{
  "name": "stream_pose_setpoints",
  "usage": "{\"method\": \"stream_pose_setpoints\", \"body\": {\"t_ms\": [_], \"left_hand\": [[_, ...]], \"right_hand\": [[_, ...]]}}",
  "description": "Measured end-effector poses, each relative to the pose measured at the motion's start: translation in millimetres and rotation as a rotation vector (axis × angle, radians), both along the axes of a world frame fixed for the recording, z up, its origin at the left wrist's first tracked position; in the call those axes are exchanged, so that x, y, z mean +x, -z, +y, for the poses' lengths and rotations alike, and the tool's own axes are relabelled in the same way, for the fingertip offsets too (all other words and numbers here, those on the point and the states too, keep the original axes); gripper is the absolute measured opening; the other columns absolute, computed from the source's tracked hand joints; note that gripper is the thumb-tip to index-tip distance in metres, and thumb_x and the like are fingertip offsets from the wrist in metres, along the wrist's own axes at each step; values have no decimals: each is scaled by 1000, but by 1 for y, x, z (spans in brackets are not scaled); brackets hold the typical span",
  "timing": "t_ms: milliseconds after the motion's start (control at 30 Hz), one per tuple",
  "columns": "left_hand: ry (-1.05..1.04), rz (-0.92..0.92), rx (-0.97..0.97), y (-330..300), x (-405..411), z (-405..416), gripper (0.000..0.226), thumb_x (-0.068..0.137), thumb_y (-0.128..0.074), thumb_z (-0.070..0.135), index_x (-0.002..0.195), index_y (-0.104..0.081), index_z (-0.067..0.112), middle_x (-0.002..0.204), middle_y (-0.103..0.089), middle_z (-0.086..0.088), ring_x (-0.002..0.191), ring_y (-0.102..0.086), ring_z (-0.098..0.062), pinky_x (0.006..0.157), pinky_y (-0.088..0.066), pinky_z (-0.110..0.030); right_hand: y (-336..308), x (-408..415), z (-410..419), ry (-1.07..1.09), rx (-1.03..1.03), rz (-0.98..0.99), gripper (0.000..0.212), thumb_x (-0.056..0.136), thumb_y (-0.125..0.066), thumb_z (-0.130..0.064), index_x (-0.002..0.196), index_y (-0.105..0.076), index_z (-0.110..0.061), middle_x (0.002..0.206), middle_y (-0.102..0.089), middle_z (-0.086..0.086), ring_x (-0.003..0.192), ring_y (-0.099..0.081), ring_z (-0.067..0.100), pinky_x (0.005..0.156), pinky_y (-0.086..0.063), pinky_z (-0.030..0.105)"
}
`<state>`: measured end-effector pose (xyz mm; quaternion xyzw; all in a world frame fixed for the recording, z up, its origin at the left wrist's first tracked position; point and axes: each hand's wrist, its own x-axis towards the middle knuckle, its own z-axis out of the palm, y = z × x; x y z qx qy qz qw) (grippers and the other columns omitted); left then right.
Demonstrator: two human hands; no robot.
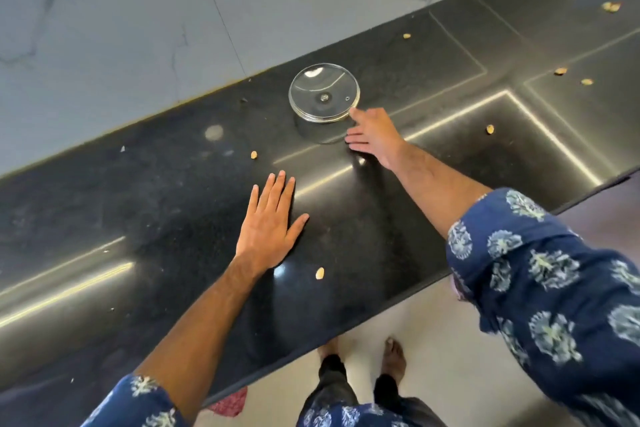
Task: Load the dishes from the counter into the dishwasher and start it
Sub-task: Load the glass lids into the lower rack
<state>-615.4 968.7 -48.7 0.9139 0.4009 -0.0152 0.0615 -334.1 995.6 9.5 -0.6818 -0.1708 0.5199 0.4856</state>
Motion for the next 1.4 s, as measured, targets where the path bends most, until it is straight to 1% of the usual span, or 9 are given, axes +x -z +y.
{"method": "stream_pose_setpoints", "body": {"t_ms": [200, 400, 500, 600, 767, 900, 1100, 1233, 1400], "left_hand": [[-3, 22, 3, -1, 1, 1, 74, 101, -21, 58, 159, -10, 13, 168, -4, -6, 155, 3, -21, 125, -8, -49], [16, -7, 13, -1, 2, 1, 73, 101, -22, 56, 159, -11, 13, 167, -6, -7, 155, 0, -22, 124, -10, -51], [30, -31, 11, -4, 1, -2, 72, 100, -22, 55, 158, -14, 12, 167, -9, -8, 155, -3, -23, 125, -10, -50], [44, -76, -2, -7, 2, -2, 66, 102, -33, 48, 156, -22, 12, 165, -17, -9, 153, -11, -26, 124, -12, -51], [133, -376, -173, -11, -8, 3, 47, 100, -47, 28, 144, -44, 12, 153, -40, -8, 146, -30, -24, 119, -21, -57], [546, -538, -339, -41, 37, -91, 45, 102, -43, 32, 141, -48, 11, 146, -45, -6, 135, -44, -21, 116, -33, -41], [676, -485, -1220, -68, 77, -345, 49, 98, -55, 28, 141, -37, 12, 115, -60, 5, 95, -62, -16, 72, -54, -29], [635, -357, -1386, -52, 55, -488, 46, 95, -58, -3, 132, -38, 15, 99, -64, -5, 66, -70, -23, 46, -54, -30], [923, -77, -1348, -36, 39, -616, 52, 93, -53, -12, 120, -54, 33, 90, -67, -6, 59, -69, -24, 37, -49, -29]], "right_hand": [[6, -10, 39, 191, 63, 186, 13, 100, -45, -4, 112, -45, -9, 110, -66, 30, 96, -71, 38, 77, -61, 44], [-6, -19, -2, 256, 153, 281, 23, 98, -40, 1, 116, -44, -13, 104, -71, 26, 91, -73, 35, 77, -59, 44], [-18, -28, -68, 289, 200, 348, 42, 86, -42, 9, 120, -49, -14, 117, -64, 18, 99, -70, 32, 82, -59, 44], [-25, -37, -153, 285, 277, 431, 50, 78, -45, 10, 119, -52, -17, 121, -64, 26, 106, -68, 38, 88, -57, 46], [-29, -68, -280, 388, 254, 417, 59, 80, -29, 17, 124, -49, -19, 109, -68, 31, 90, -73, 33, 77, -59, 39], [-26, -103, -415, 589, 302, 379, 64, 79, -29, 19, 129, -50, -14, 106, -68, 30, 88, -73, 36, 62, -57, 31], [-12, -192, -597, 897, 350, 347, 60, 83, -40, 21, 131, -44, -14, 116, -66, 30, 105, -66, 47, 79, -60, 44], [-15, -272, -717, 1100, 327, 326, 59, 84, -51, 23, 128, -39, -14, 115, -66, 31, 104, -66, 49, 92, -52, 61], [-15, -328, -845, 1160, 110, 311, 34, 97, -60, -12, 125, -42, -11, 108, -71, 26, 97, -69, 47, 93, -52, 60]]}}
